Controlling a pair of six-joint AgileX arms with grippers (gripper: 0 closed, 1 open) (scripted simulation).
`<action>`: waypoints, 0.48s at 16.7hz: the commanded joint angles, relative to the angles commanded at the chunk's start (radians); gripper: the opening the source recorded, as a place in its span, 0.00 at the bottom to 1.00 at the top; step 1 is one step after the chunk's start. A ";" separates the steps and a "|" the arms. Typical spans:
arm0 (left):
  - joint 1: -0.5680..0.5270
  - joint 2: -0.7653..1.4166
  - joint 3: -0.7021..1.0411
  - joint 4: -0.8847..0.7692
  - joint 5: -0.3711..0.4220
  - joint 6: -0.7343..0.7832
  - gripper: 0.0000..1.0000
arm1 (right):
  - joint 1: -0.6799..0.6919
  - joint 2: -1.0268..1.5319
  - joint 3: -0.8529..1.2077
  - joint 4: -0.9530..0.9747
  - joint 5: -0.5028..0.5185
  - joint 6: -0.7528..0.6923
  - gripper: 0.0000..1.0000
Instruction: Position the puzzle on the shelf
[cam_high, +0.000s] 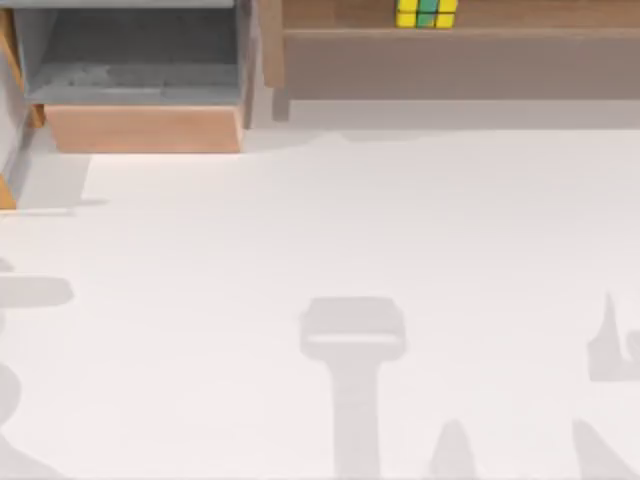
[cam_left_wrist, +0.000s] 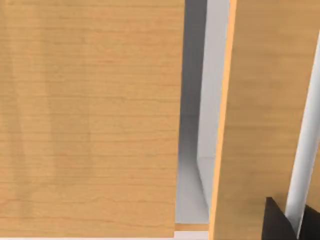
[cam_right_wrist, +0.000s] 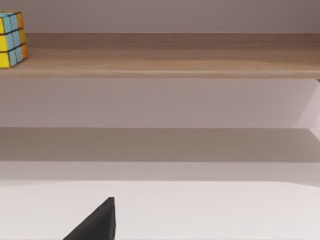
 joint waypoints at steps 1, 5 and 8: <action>-0.002 0.001 0.002 -0.002 -0.002 -0.001 0.00 | 0.000 0.000 0.000 0.000 0.000 0.000 1.00; 0.003 0.004 0.000 -0.006 -0.001 -0.001 0.00 | 0.000 0.000 0.000 0.000 0.000 0.000 1.00; -0.025 0.043 0.072 -0.045 -0.025 0.001 0.00 | 0.000 0.000 0.000 0.000 0.000 0.000 1.00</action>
